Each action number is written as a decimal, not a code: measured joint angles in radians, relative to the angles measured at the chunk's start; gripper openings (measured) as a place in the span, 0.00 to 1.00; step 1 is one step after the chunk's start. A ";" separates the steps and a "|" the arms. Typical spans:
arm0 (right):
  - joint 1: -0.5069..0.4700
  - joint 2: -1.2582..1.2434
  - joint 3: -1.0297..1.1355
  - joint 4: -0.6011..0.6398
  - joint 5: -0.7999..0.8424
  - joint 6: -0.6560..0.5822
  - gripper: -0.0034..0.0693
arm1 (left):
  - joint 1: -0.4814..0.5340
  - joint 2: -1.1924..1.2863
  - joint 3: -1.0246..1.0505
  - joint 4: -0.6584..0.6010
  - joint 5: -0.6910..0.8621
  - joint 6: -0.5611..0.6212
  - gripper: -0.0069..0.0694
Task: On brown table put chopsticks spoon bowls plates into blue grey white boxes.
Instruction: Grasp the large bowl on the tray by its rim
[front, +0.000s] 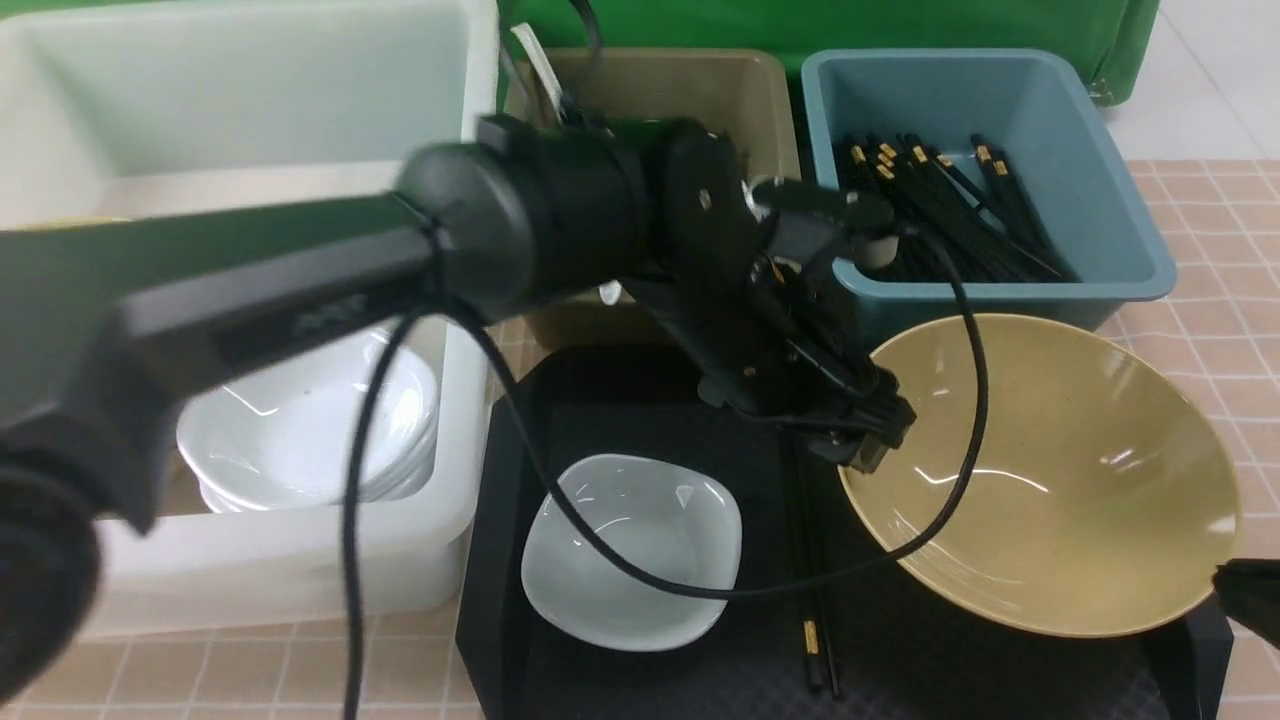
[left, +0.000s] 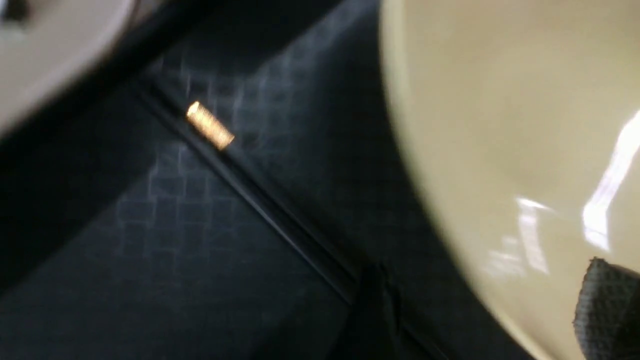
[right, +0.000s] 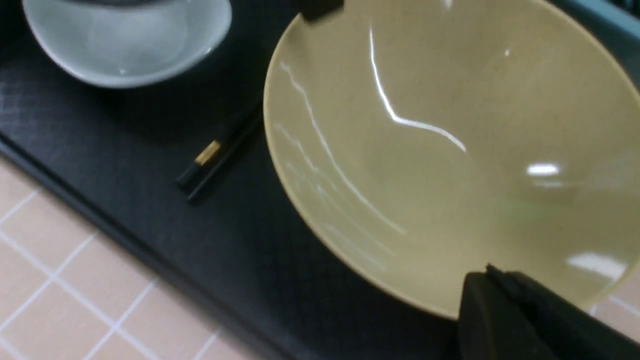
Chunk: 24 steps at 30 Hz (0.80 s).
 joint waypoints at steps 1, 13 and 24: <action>0.000 0.000 0.028 0.000 -0.040 -0.011 0.10 | 0.000 0.031 0.000 -0.015 -0.032 -0.026 0.69; 0.000 0.000 0.042 0.000 -0.062 -0.009 0.10 | 0.000 0.094 -0.001 -0.223 -0.183 0.010 0.17; 0.000 0.000 0.042 0.000 -0.064 -0.009 0.10 | 0.023 -0.103 0.002 -0.254 -0.061 0.122 0.10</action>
